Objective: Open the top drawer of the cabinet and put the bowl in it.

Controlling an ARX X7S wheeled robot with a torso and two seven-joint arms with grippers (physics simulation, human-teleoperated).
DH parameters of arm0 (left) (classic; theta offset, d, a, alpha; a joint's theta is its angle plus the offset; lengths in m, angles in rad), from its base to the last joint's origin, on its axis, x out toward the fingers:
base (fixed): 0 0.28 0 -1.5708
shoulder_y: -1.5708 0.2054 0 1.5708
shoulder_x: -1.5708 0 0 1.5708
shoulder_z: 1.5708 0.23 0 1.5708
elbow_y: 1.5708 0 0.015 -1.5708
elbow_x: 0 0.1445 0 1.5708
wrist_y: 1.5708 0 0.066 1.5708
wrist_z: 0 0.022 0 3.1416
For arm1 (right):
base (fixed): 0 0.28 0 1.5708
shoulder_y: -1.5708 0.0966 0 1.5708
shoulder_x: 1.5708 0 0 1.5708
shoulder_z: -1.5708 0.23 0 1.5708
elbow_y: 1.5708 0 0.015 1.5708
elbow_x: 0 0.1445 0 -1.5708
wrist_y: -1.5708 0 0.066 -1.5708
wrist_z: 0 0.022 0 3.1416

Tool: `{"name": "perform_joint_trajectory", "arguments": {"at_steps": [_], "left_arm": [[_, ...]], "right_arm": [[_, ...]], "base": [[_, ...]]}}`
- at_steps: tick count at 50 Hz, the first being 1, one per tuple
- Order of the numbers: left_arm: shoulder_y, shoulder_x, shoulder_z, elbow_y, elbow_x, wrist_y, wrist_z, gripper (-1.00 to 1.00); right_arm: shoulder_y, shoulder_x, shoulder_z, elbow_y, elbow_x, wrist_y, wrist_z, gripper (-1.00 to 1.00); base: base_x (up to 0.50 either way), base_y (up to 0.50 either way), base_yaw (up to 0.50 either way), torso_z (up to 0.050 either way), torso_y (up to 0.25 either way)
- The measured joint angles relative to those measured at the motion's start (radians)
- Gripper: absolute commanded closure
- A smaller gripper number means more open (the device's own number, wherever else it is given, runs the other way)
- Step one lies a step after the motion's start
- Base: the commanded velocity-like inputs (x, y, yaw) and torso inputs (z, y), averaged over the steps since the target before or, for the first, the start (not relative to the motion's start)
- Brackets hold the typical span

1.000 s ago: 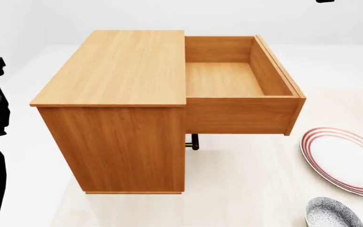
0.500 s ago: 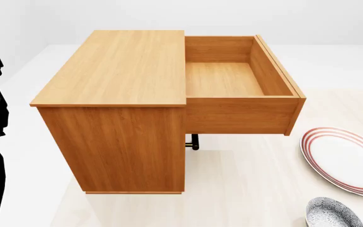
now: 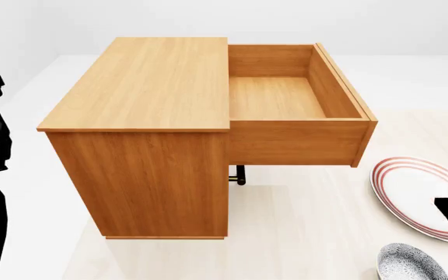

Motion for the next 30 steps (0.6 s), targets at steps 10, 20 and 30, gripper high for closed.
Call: {"name": "perform_joint_trajectory", "arguments": {"at_steps": [10,20,30], "left_arm": [[0.003,-0.001,-0.001,0.000,0.000,0.000,0.000,-1.00],[0.005,-0.003,-0.003,0.000,0.000,0.000,0.000,-1.00],[0.005,-0.004,-0.005,0.000,0.000,0.000,0.001,-1.00]], "right_arm": [[-0.139,0.011,-0.006,-0.013,-0.047,-0.053,-0.054,-1.00],[-0.228,0.023,-0.037,-0.009,-0.111,-0.097,-0.103,-1.00],[-0.269,0.022,-0.101,0.005,-0.181,-0.135,-0.143,-1.00]], "base": [[0.00,0.00,0.00,0.000,0.000],[0.00,0.00,0.00,0.000,0.000],[0.00,0.00,0.00,0.000,0.000]]}}
